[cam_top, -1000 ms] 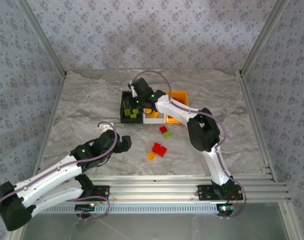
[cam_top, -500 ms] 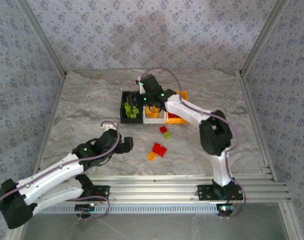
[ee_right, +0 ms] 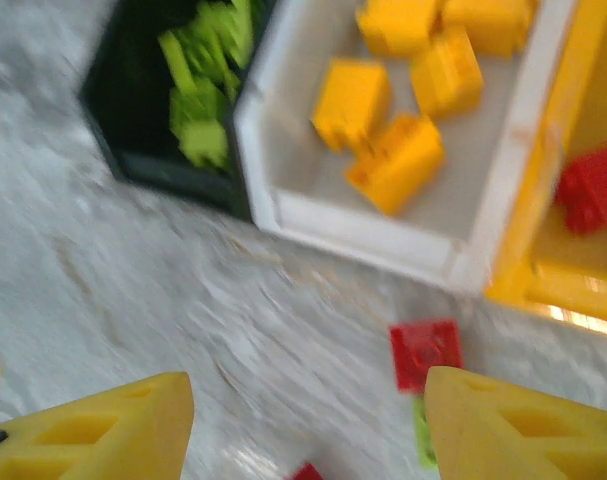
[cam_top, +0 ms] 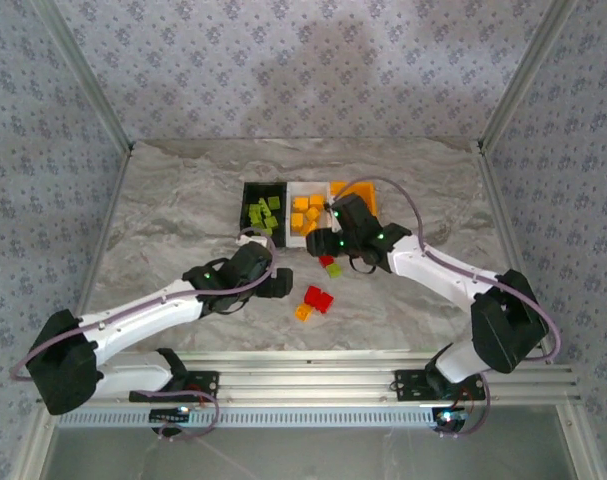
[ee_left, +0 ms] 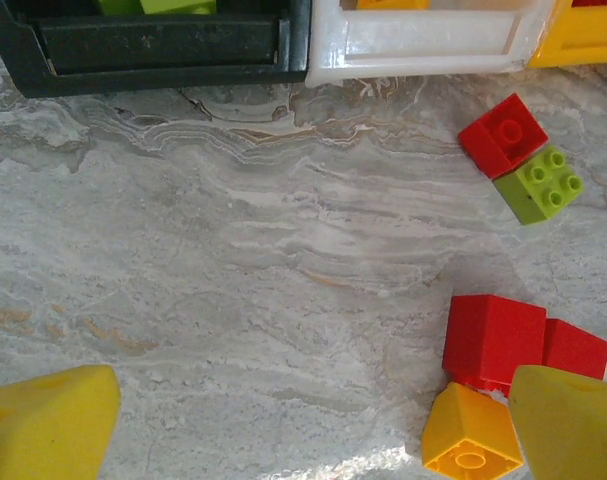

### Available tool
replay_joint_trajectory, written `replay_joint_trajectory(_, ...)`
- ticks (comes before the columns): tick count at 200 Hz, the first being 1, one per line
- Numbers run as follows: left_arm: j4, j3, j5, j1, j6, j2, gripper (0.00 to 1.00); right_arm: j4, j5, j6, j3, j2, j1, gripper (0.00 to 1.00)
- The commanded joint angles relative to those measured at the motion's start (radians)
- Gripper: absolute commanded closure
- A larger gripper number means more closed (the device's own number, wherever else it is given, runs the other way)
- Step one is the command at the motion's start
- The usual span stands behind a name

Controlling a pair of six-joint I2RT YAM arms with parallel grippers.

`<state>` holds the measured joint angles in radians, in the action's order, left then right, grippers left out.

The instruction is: Sort the legos into containers by color

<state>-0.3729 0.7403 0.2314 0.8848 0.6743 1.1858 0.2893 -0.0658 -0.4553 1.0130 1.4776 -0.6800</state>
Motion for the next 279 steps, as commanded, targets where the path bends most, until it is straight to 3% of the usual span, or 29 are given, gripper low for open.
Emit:
replay_joint_trajectory(1, -0.008, -0.002, 0.016, 0.004, 0.008, -0.032, 0.00, 0.060, 0.033, 0.010, -0.059, 0.029, 0.002, 0.35)
replay_joint_trajectory(82, -0.075, -0.092, 0.068, -0.007, 0.057, -0.159, 0.01, 0.080, 0.123, 0.052, -0.019, 0.251, -0.002, 0.38)
replay_joint_trajectory(141, -0.064, -0.103, 0.058, -0.021, 0.058, -0.154, 0.01, 0.096, 0.172, 0.053, 0.007, 0.308, -0.028, 0.52)
replay_joint_trajectory(171, -0.062, -0.103, 0.055, -0.025, 0.056, -0.153, 0.01, 0.097, 0.166, 0.055, 0.003, 0.295, -0.037, 0.63)
replay_joint_trajectory(206, -0.070, -0.115, 0.063, -0.031, 0.059, -0.170, 0.01, 0.118, 0.161, 0.048, -0.024, 0.193, -0.060, 0.69)
replay_joint_trajectory(248, -0.120, -0.137, 0.102, -0.050, 0.085, -0.214, 0.00, 0.149, 0.145, 0.060, 0.022, 0.040, -0.130, 0.70)
replay_joint_trajectory(279, -0.158, -0.158, 0.112, -0.055, 0.099, -0.256, 0.01, 0.108, 0.067, 0.081, 0.170, 0.105, -0.148, 0.69)
